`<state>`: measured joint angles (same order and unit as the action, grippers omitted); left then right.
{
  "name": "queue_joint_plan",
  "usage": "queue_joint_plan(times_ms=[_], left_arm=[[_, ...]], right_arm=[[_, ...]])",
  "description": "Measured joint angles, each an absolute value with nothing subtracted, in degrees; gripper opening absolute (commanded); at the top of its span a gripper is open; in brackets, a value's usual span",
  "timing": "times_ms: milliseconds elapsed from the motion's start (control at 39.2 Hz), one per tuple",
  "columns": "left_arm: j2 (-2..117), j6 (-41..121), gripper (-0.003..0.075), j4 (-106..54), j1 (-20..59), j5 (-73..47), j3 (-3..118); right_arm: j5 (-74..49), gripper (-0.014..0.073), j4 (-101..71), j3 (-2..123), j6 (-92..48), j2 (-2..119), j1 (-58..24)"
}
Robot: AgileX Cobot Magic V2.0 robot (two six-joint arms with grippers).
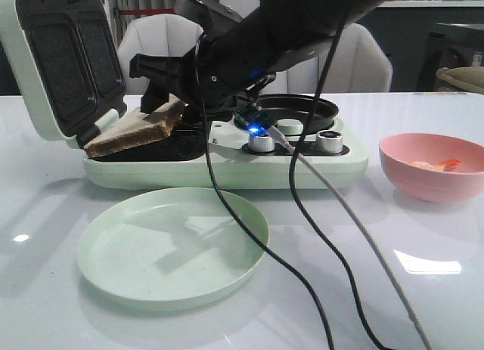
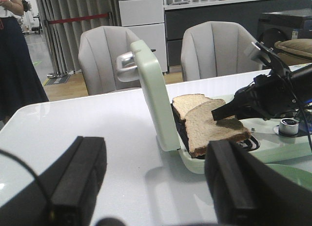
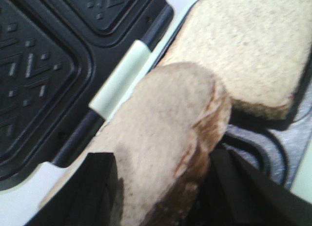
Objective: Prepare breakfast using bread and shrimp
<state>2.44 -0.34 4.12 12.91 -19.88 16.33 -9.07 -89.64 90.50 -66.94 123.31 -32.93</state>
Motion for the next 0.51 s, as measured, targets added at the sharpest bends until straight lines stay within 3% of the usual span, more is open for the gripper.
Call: queue_joint_plan(times_ms=[511], left_arm=[[2.4,-0.3,0.0492,4.1,12.9,-19.9,16.3]], right_arm=[[-8.0,0.0496,-79.0,90.5,-66.9,118.7,-32.5]])
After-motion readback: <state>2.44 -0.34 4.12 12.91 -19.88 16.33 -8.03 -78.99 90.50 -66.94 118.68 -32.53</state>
